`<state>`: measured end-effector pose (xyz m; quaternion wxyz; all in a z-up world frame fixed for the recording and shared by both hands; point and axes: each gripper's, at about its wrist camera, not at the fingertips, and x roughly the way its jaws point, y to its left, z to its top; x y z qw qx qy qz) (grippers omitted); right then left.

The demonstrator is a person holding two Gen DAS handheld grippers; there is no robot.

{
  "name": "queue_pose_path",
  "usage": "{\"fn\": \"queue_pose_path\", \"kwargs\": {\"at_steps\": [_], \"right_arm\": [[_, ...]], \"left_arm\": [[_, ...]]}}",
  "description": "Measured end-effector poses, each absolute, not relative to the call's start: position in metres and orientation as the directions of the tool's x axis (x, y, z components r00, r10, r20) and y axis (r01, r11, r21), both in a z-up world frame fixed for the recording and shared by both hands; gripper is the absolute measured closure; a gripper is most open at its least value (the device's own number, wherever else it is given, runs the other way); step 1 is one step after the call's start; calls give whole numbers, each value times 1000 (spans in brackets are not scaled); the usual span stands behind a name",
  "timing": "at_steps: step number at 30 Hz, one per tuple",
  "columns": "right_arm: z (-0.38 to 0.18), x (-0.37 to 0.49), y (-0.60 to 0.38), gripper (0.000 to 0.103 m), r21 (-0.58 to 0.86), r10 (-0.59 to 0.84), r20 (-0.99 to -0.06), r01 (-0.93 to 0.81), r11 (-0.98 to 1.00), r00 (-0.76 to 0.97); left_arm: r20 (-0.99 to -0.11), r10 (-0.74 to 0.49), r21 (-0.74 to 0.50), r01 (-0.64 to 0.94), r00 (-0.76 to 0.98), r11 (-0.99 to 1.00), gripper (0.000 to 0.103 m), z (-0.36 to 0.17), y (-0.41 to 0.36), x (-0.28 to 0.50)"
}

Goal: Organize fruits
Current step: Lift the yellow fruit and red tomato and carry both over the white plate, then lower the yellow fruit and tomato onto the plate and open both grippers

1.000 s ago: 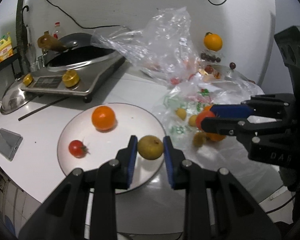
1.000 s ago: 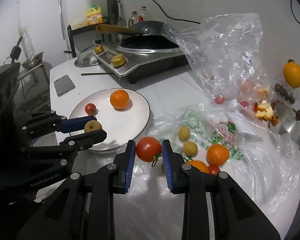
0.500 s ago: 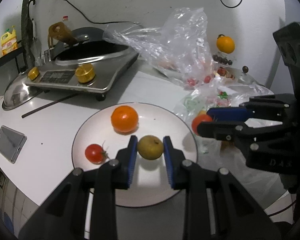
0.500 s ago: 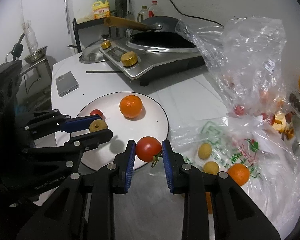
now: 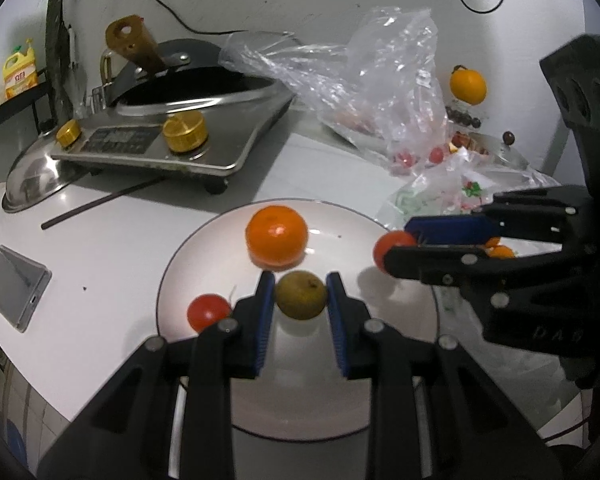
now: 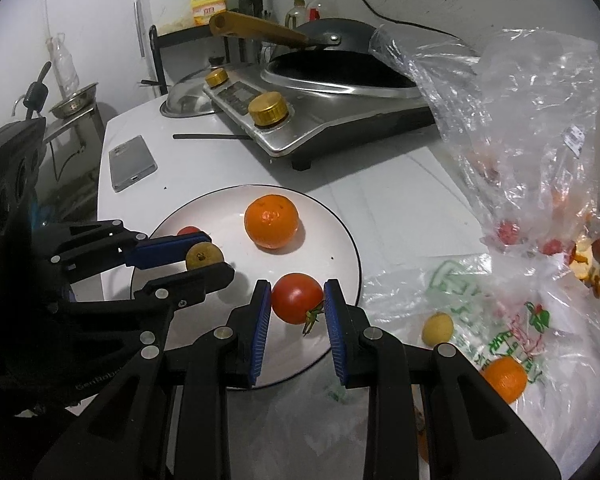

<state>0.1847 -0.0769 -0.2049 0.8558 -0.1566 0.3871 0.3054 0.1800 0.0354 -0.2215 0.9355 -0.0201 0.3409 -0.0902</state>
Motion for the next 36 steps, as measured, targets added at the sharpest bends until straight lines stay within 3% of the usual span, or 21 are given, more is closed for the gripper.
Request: {"fn": "queue_pose_path", "kwargs": {"at_steps": [23, 36], "right_arm": [[-229, 227, -56, 74, 3, 392, -785, -631, 776, 479], [-219, 218, -64, 72, 1, 393, -773, -618, 786, 499]], "left_arm": [[-658, -167, -107, 128, 734, 986, 76, -238, 55, 211], [-654, -153, -99, 117, 741, 988, 68, -228, 49, 201]]}}
